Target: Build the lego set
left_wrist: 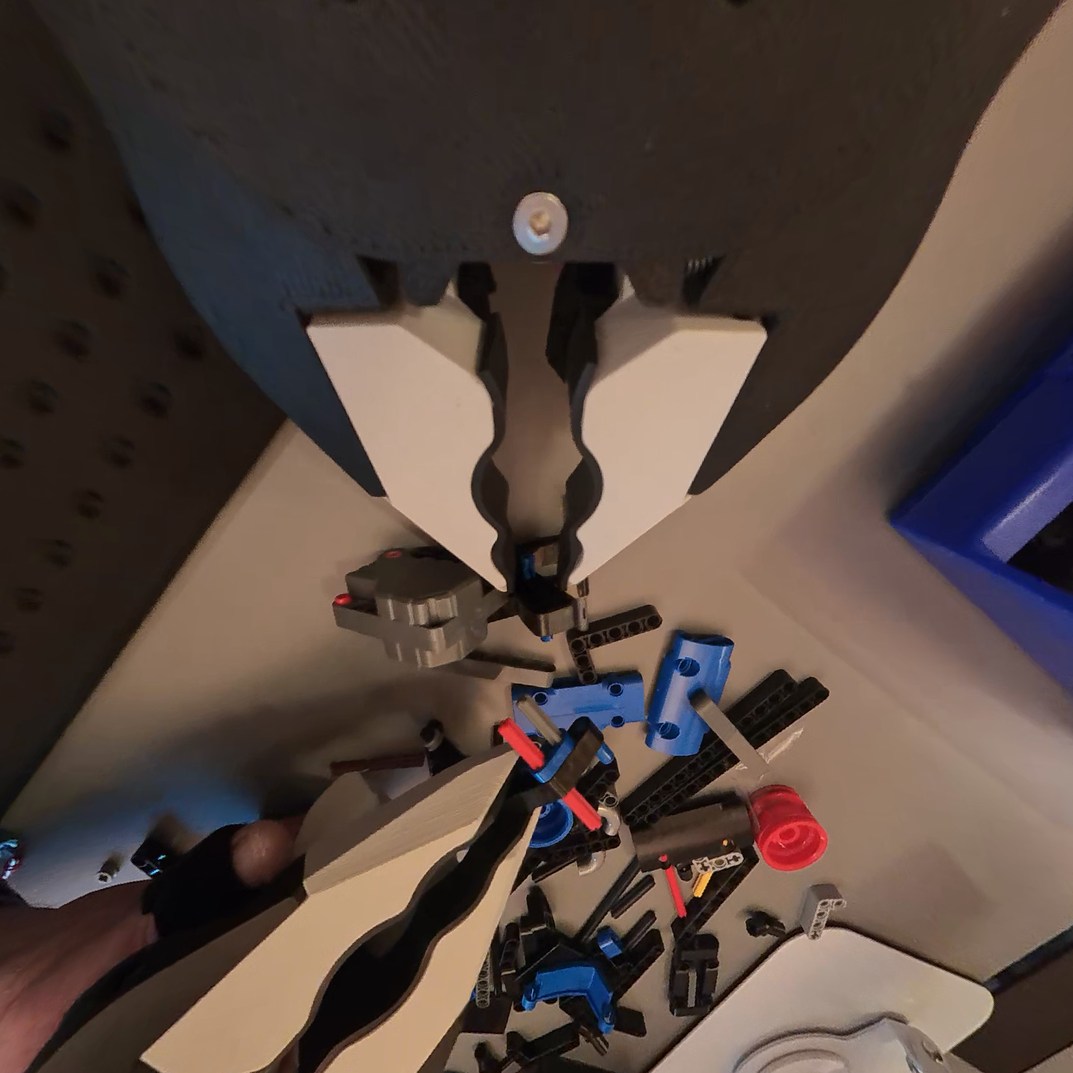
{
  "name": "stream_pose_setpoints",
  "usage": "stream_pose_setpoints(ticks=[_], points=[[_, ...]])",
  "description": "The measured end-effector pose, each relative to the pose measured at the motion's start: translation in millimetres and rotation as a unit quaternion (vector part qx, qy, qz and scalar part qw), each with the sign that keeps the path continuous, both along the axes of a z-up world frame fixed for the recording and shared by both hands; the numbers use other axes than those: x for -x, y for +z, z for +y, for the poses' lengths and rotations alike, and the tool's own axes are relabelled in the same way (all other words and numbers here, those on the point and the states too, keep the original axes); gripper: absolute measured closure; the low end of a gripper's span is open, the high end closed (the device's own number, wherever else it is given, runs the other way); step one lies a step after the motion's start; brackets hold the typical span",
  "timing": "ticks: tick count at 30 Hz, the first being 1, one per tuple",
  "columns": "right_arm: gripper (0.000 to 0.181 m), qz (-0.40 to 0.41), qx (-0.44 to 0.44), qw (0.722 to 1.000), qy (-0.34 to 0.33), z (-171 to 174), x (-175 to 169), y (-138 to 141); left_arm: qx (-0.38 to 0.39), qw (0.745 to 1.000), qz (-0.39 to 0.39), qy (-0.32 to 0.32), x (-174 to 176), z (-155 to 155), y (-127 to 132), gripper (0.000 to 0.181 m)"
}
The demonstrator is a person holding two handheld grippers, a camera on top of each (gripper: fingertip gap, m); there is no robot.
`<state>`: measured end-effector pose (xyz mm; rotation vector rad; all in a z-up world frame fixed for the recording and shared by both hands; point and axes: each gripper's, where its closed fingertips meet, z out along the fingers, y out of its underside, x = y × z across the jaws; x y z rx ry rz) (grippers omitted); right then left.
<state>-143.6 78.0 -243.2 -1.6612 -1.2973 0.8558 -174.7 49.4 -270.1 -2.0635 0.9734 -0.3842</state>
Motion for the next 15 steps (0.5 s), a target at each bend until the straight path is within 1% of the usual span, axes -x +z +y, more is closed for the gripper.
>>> stream_pose_setpoints(ticks=[2, 3, 7, 9, 11, 13, 15], points=[[0.176, 0.0, 0.0, 1.0, 0.0, 0, 0, 0, -0.002, 1.0, 0.005, 0.007, -1, 1, 0, 0.172], [0.176, 0.001, 0.0, 1.0, 0.0, 0, -1, 0, -0.003, 1.0, 0.012, 0.011, -1, 2, -1, 0.181], [0.176, 0.0, 0.0, 1.0, 0.001, 0, -1, 0, -0.003, 1.0, 0.027, 0.008, -4, 0, -4, 0.181], [0.176, 0.0, -0.001, 1.0, 0.001, 0, -1, 0, 0.001, 1.0, 0.018, 0.007, -3, 0, -3, 0.173], [0.176, 0.002, -0.001, 1.0, 0.0, 1, -1, 1, 0.003, 1.0, -0.007, 0.001, -2, 0, 4, 0.162], [0.176, 0.005, 0.0, 1.0, -0.001, 1, -2, 3, 0.0, 1.0, -0.024, -0.006, 1, 0, 9, 0.144], [0.176, 0.008, 0.001, 1.0, -0.002, 2, -3, 4, 0.008, 0.999, -0.035, -0.031, -3, -4, 9, 0.128]])
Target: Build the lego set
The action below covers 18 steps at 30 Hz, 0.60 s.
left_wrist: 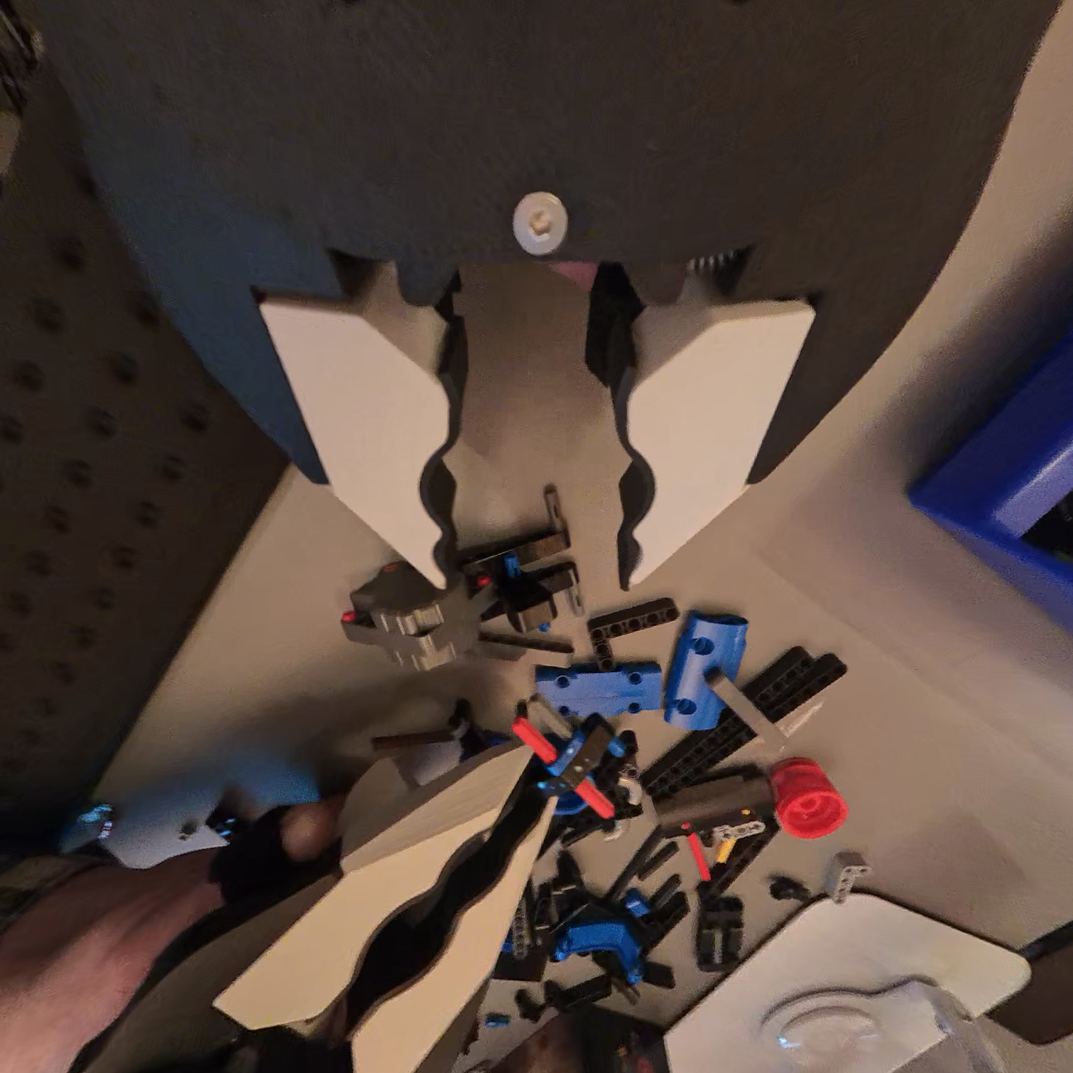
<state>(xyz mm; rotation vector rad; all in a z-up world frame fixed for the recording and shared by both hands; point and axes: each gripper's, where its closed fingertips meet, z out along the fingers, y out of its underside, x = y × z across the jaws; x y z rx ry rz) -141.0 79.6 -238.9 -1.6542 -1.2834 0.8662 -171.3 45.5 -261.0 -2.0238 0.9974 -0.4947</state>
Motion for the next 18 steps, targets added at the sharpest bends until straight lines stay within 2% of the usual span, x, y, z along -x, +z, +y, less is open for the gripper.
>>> stream_pose_setpoints(ticks=[3, 8, 12, 18], points=[[0.176, 0.0, -0.001, 1.0, -0.001, 1, -1, 1, 0.006, 1.0, 0.021, -0.011, -7, -2, -8, 0.122], [0.176, 0.002, -0.004, 1.0, -0.005, 3, -3, 3, -0.003, 0.999, 0.04, -0.014, -22, -1, -12, 0.122], [0.176, 0.005, -0.004, 1.0, -0.01, 7, -6, 5, -0.011, 0.998, 0.055, -0.023, -30, -2, -16, 0.125], [0.176, 0.007, -0.005, 1.0, -0.012, 9, -8, 6, -0.018, 0.998, 0.049, -0.019, -21, 0, -16, 0.135]])
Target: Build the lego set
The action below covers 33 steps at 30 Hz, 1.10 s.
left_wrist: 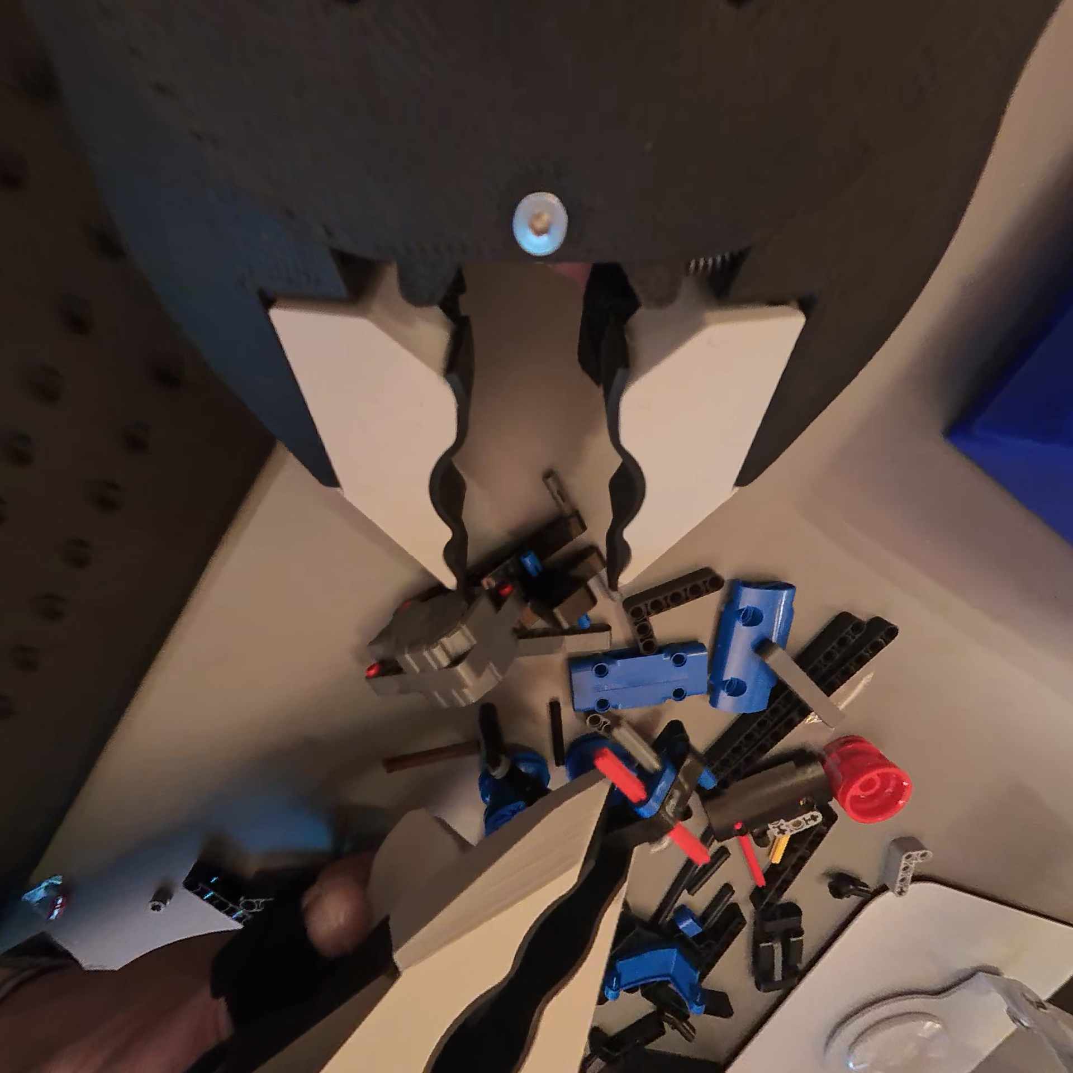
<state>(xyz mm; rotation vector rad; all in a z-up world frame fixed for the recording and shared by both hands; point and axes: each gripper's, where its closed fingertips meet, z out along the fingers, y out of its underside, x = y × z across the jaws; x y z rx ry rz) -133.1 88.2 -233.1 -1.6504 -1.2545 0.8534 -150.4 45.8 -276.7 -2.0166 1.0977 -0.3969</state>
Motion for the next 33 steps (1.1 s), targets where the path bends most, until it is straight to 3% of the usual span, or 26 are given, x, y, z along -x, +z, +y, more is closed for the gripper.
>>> stream_pose_setpoints(ticks=[7, 33], points=[[0.176, 0.0, 0.001, 1.0, 0.0, 0, 0, -1, -0.001, 1.0, 0.025, -0.01, 4, 0, -13, 0.144], [0.175, -0.011, 0.004, 1.0, 0.004, -1, -2, -4, -0.014, 1.0, 0.007, -0.003, 11, 5, -11, 0.15]])
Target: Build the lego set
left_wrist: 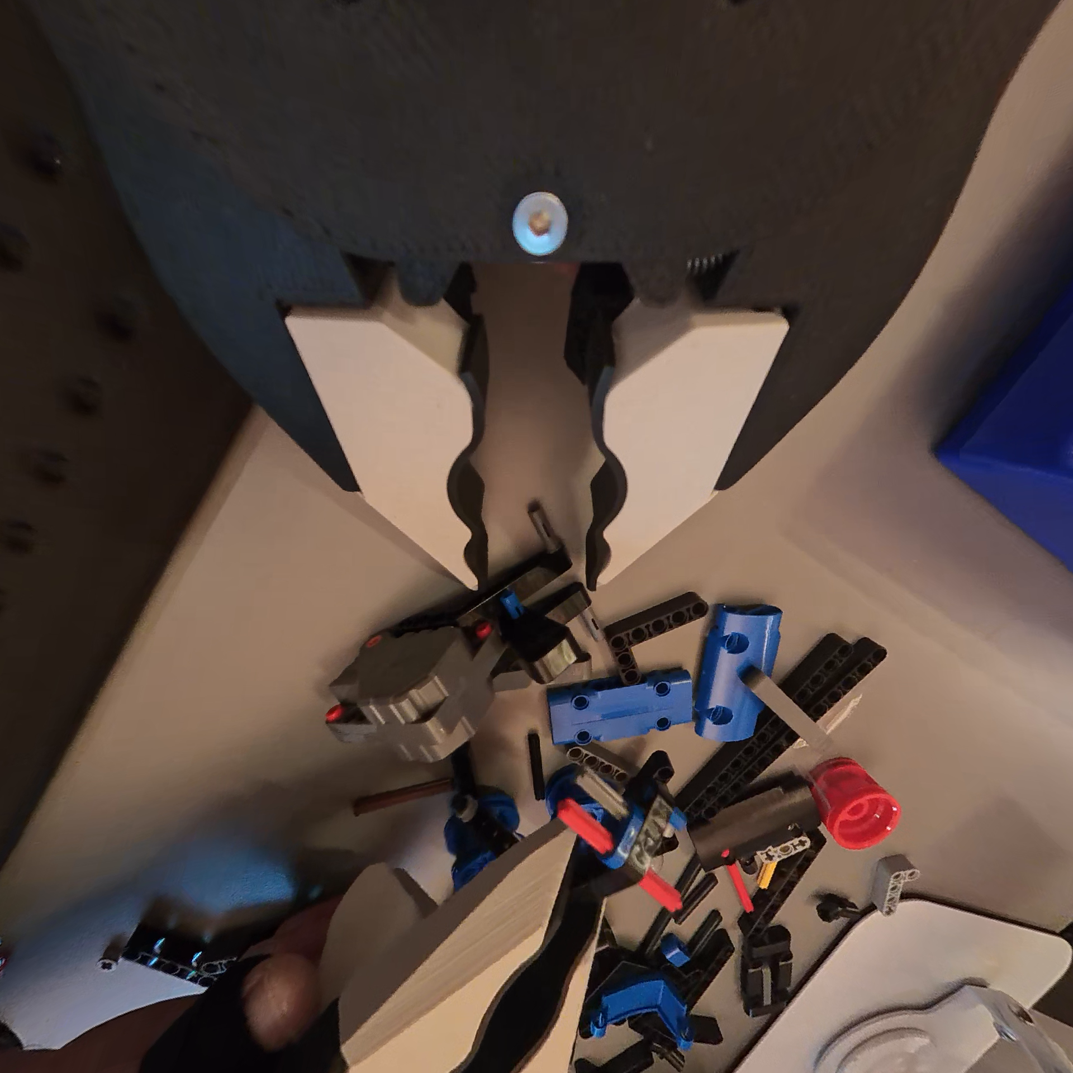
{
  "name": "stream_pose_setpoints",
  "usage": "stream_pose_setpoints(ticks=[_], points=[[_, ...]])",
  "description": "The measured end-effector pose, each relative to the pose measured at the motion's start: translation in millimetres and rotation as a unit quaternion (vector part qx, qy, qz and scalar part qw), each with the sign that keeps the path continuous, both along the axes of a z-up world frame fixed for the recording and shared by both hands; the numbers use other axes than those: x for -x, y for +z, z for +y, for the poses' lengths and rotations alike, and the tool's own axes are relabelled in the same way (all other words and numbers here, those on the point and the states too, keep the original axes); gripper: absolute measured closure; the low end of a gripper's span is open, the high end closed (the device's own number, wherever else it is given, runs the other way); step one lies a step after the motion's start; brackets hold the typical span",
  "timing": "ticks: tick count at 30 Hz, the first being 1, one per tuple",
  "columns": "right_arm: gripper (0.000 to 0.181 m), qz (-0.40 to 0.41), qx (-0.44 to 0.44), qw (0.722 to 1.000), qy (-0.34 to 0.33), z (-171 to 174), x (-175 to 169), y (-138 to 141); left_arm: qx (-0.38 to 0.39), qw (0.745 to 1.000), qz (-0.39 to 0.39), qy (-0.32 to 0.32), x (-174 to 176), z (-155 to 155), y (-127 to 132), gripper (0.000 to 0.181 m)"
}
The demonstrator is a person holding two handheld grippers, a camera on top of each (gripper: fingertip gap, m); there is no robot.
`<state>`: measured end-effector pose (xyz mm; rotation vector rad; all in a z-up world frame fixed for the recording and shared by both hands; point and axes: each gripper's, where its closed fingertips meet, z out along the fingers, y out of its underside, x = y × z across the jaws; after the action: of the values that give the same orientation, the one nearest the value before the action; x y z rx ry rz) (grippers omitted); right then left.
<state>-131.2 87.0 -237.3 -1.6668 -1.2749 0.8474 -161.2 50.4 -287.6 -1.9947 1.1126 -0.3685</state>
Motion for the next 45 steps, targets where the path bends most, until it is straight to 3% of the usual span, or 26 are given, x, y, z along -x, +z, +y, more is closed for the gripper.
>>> stream_pose_setpoints(ticks=[22, 40, 45], points=[[0.176, 0.001, -0.006, 1.0, -0.003, 0.1, -0.2, 2.6, -0.007, 1.0, -0.005, -0.003, -0.2, -0.7, 2.7, 0.151], [0.176, 0.001, -0.009, 1.0, -0.002, 0.1, -0.1, 3.5, -0.021, 0.999, 0.03, -0.021, -5.7, -4.7, -1.9, 0.169], [0.176, 0.002, -0.01, 1.0, -0.002, -0.4, -0.1, 4.6, -0.02, 0.999, 0.033, -0.029, -8.3, -6.6, -4.3, 0.159]])
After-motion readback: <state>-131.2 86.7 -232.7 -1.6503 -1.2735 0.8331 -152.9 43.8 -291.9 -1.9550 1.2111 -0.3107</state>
